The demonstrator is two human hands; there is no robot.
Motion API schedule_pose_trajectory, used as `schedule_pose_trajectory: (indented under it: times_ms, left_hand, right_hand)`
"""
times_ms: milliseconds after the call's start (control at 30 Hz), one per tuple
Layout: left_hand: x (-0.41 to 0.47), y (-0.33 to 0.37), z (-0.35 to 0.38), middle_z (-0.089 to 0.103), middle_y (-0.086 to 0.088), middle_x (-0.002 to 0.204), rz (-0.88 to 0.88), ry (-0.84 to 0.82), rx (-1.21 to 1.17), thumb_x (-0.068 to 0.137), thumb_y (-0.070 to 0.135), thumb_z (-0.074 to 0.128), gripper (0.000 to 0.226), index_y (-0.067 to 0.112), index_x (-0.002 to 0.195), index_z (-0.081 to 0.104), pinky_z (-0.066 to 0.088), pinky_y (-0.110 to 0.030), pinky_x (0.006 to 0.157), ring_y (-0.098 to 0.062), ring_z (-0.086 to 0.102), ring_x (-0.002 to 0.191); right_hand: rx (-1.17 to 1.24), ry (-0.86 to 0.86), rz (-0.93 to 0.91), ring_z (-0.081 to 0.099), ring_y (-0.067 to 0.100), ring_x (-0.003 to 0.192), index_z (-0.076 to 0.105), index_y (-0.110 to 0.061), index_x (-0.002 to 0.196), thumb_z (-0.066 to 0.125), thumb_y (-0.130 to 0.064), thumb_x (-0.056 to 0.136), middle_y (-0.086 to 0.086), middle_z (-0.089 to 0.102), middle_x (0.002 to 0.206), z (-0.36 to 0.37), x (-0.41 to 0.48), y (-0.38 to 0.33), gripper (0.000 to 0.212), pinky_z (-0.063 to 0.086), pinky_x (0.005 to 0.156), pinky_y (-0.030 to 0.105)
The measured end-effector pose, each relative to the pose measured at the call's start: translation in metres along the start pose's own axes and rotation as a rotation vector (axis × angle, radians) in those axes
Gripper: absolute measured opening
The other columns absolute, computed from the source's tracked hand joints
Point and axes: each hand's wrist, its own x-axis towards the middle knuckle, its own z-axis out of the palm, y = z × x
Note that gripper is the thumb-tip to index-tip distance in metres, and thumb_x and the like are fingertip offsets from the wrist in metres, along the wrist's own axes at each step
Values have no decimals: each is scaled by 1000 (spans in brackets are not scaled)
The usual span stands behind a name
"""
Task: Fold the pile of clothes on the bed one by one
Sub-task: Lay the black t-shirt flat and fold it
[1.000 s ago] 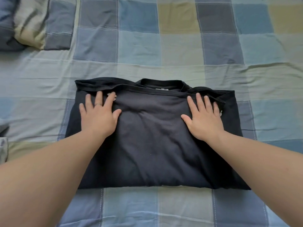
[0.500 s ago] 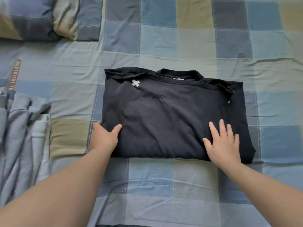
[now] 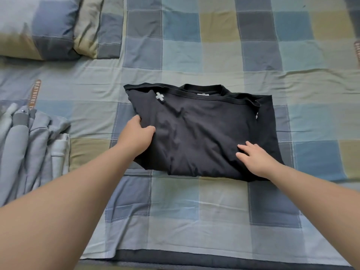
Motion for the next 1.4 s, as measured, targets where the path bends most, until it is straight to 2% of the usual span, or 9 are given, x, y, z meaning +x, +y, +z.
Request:
schedule_pose_trajectory:
  times_ms: [200,400,533,633,767,933,1067,1233,1400]
  left_hand:
    - [-53,92,49,68,9,106,158,-204,80,89,28,55,31,31,121,54,52,-44,93,-21,65,99]
    - [-92,149,161,64,7,109,295,-368,256,90,34,54,43,31,132,45,50,-38,82,-21,60,98]
    - [-108,158,235,67,3,119,279,-535,308,95,26,50,53,29,147,39,51,-41,95,-21,61,106]
    - [-112,150,266,73,7,106,224,-647,274,99,29,48,36,27,135,55,51,-38,97,-17,65,105]
    - [-96,130,258,64,6,123,300,-359,322,101,30,46,28,27,124,61,49,-35,93,-16,59,110]
    - [-58,95,222,28,-4,160,282,-23,570,98,37,55,56,28,149,36,33,-46,111,-31,29,142]
    - [-40,64,209,4,-4,168,147,-106,493,97,42,60,79,32,159,11,31,-49,115,-34,28,146]
    - [-29,42,210,30,-9,159,-64,-83,98,87,39,77,103,27,160,4,33,-39,111,-28,40,140]
    - [-25,36,207,59,3,126,-224,-149,4,83,47,78,66,19,129,40,46,-35,92,-21,57,107]
  right_hand:
    - [460,33,-13,35,18,146,49,-26,149,40,-44,106,-6,43,156,-37,-20,22,48,24,117,32]
    - [826,170,125,42,20,142,46,-23,149,38,-46,107,-2,48,153,-73,-21,77,49,30,119,43]
    - [895,233,180,46,21,138,48,-20,147,38,-43,107,1,53,149,-80,-19,127,48,32,118,47]
    - [829,328,148,44,23,141,46,-17,150,42,-36,107,5,50,151,-72,-15,149,47,29,120,41]
    - [632,392,28,36,27,144,37,-25,155,45,-34,106,4,44,155,-60,-8,140,51,27,119,40]
    - [-63,409,-289,-1,24,155,18,-39,159,41,-48,103,-6,6,169,-41,4,97,61,2,123,51]
    - [-362,319,-447,-16,26,154,0,-41,159,25,-59,101,-6,-13,169,-14,20,65,65,-11,122,54]
    - [-443,280,-423,-17,22,154,-3,-40,159,16,-64,99,-6,-18,168,5,41,81,67,-7,124,52]
    - [-216,269,-82,-9,28,155,-13,-43,157,21,-78,91,1,-17,168,5,35,110,81,3,124,49]
